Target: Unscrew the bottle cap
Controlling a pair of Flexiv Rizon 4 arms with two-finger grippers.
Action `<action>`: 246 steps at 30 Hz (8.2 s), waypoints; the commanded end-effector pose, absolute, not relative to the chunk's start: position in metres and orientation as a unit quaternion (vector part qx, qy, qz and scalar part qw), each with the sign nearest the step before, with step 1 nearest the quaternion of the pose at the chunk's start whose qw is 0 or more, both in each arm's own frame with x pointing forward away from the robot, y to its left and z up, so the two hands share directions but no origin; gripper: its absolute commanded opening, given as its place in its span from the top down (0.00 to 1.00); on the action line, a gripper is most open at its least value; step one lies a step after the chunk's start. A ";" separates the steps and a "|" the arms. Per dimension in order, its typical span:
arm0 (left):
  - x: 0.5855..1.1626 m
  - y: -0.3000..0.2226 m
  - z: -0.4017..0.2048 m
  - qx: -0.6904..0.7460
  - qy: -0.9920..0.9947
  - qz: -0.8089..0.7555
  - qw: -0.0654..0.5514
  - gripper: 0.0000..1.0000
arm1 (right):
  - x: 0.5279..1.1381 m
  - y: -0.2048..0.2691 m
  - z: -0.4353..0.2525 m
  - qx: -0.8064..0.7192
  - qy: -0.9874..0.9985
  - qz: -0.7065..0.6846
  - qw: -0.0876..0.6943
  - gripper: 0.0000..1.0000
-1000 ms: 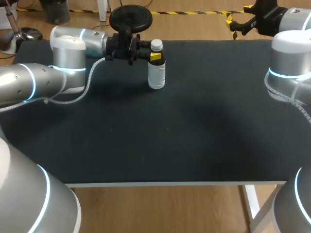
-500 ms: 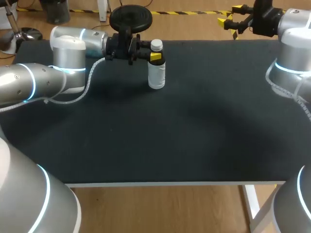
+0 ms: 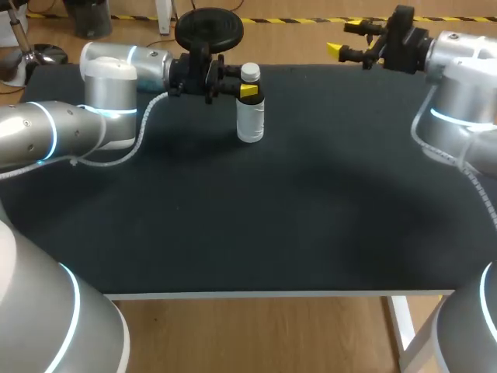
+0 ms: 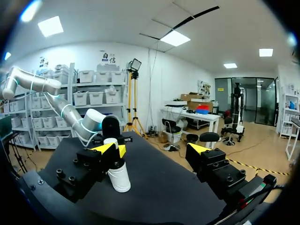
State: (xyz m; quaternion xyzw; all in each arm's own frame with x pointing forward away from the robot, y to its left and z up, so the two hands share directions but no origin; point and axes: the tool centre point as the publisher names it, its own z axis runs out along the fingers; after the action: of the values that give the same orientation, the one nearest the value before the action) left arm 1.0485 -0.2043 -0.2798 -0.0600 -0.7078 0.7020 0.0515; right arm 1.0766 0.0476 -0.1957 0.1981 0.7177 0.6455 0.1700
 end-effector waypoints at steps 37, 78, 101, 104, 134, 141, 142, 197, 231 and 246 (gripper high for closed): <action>1.048 -0.205 -0.279 -0.059 -0.709 0.701 0.051 1.00 | 1.037 0.163 -0.236 0.139 0.732 0.657 0.115 0.00; 1.048 -0.205 -0.279 -0.059 -0.709 0.701 0.051 1.00 | 1.025 0.185 -0.225 0.187 0.703 0.657 0.200 0.00; 1.048 -0.205 -0.279 -0.059 -0.709 0.701 0.051 1.00 | 1.023 0.237 -0.226 0.274 0.684 0.623 0.263 0.00; 1.048 -0.205 -0.279 -0.059 -0.709 0.701 0.051 1.00 | 1.023 0.237 -0.229 0.278 0.678 0.628 0.263 0.00; 1.048 -0.205 -0.279 -0.059 -0.709 0.701 0.051 1.00 | 1.045 0.233 -0.256 0.313 0.655 0.632 0.271 0.00; 1.048 -0.205 -0.279 -0.059 -0.709 0.701 0.051 1.00 | 1.046 0.231 -0.256 0.313 0.650 0.638 0.270 0.00; 1.048 -0.205 -0.279 -0.059 -0.709 0.701 0.051 1.00 | 1.046 0.231 -0.256 0.312 0.650 0.638 0.269 0.00; 1.048 -0.205 -0.279 -0.059 -0.709 0.701 0.051 1.00 | 1.047 0.220 -0.255 0.229 0.678 0.678 0.169 1.00; 1.048 -0.205 -0.279 -0.059 -0.709 0.701 0.051 1.00 | 1.063 0.213 -0.271 -0.053 0.661 0.738 -0.123 1.00; 1.048 -0.205 -0.279 -0.059 -0.709 0.701 0.051 1.00 | 1.053 0.221 -0.273 -0.175 0.623 0.708 -0.285 1.00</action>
State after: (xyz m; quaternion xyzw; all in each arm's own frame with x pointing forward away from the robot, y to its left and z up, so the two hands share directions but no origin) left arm 1.0471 -0.2025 -0.2839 -0.0583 -0.7090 0.7010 0.0506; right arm 1.0462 0.2192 -0.2610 0.0146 0.6730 0.7309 -0.1128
